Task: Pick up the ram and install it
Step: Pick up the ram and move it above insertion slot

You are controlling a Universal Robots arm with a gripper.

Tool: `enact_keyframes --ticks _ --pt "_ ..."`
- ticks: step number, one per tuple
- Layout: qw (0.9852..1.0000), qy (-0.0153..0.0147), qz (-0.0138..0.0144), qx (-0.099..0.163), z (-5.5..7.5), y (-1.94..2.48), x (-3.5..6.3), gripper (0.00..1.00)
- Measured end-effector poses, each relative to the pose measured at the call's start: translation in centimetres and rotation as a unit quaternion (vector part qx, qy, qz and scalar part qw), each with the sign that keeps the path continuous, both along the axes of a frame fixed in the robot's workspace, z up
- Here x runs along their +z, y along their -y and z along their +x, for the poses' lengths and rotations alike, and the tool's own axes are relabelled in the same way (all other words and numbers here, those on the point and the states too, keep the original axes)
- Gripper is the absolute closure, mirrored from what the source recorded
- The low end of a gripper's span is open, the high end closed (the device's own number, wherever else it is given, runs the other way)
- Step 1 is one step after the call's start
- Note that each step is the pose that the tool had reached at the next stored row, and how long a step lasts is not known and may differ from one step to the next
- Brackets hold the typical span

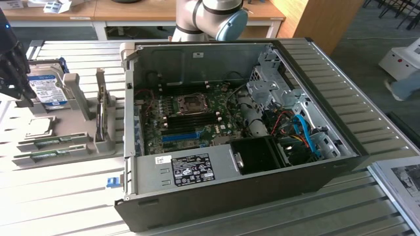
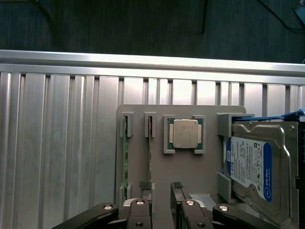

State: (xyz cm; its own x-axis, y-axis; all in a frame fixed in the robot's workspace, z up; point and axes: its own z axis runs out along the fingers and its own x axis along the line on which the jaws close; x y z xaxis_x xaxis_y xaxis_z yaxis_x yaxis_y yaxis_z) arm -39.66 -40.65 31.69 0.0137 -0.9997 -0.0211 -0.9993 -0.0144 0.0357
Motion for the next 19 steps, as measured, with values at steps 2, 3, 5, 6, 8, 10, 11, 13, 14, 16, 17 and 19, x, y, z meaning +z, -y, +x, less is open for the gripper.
enact_keyframes --ticks 2,3,5,6,8,10,11,13,14,16,17,19 --pt "1.0000 0.0001 0.0000 0.000 0.0 0.03 -0.01 0.71" --pt "1.0000 0.0002 0.0001 0.000 0.0 0.09 -0.03 0.71" --pt "1.0000 0.0000 0.0000 0.000 0.0 0.26 0.00 0.71" --pt "1.0000 0.0000 0.0000 0.000 0.0 0.36 0.00 0.71" --pt "1.0000 0.0000 0.0000 0.000 0.0 0.60 0.00 0.71" --pt "1.0000 0.0000 0.0000 0.000 0.0 0.81 0.00 0.71" --pt "1.0000 0.0000 0.0000 0.000 0.0 0.92 0.00 0.71" --pt "1.0000 0.0000 0.0000 0.000 0.0 1.13 0.00 0.71" --pt "1.0000 0.0000 0.0000 0.000 0.0 1.24 0.00 0.71" --pt "1.0000 0.0000 0.0000 0.000 0.0 1.50 0.00 0.71" --pt "1.0000 0.0000 0.0000 0.000 0.0 1.62 0.00 0.71" --pt "1.0000 0.0000 0.0000 0.000 0.0 1.89 0.00 0.71"
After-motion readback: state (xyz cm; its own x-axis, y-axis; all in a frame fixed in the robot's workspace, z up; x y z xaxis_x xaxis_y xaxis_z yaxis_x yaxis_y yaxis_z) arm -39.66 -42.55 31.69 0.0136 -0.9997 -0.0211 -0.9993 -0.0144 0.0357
